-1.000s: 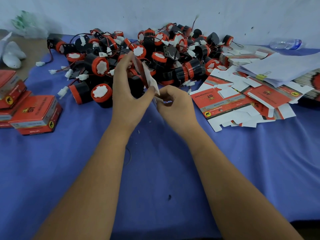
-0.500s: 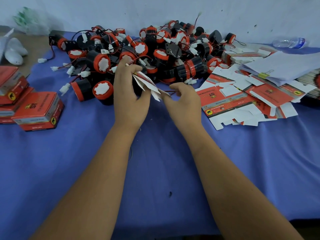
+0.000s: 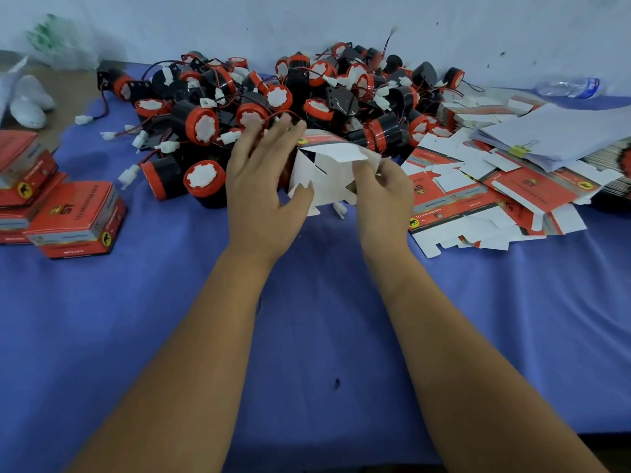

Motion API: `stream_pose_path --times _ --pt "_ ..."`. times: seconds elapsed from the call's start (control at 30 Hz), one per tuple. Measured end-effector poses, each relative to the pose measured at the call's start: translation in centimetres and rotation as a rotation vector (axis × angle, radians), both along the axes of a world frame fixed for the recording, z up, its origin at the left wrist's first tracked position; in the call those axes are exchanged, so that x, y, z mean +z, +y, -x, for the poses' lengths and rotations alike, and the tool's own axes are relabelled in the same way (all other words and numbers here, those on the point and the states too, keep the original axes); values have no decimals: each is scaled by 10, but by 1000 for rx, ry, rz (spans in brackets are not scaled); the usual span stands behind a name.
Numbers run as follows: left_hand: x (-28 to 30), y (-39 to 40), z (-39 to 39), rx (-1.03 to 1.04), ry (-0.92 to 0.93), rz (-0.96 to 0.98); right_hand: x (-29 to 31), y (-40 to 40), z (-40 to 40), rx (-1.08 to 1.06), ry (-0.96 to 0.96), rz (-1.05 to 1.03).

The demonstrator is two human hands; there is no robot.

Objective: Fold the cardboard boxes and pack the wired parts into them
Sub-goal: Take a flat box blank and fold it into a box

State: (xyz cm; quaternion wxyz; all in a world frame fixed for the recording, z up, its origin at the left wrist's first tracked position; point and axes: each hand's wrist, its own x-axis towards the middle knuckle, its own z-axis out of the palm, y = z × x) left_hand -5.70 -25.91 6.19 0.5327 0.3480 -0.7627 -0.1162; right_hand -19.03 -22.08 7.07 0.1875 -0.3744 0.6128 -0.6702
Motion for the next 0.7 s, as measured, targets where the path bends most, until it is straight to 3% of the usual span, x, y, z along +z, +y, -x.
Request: stream_pose_path --times 0.07,0.13,0.3,0.4,0.5,0.6,0.7 --pt "-2 2 2 -74 23 -99 4 3 -1 139 -171 150" --pt "-2 4 5 -170 159 -208 6 5 -3 277 -273 237" --pt "6 4 4 -347 656 -377 3 7 -15 329 -53 245" --pt "6 -2 -1 -336 877 -612 -3 6 -19 270 76 200" --pt "3 -7 1 -279 950 -751 -5 4 -20 322 18 157" --pt "2 -9 3 -180 906 -825 -9 2 -20 318 30 97" --pt "0 -8 5 -257 895 -811 -7 2 -29 315 13 110"
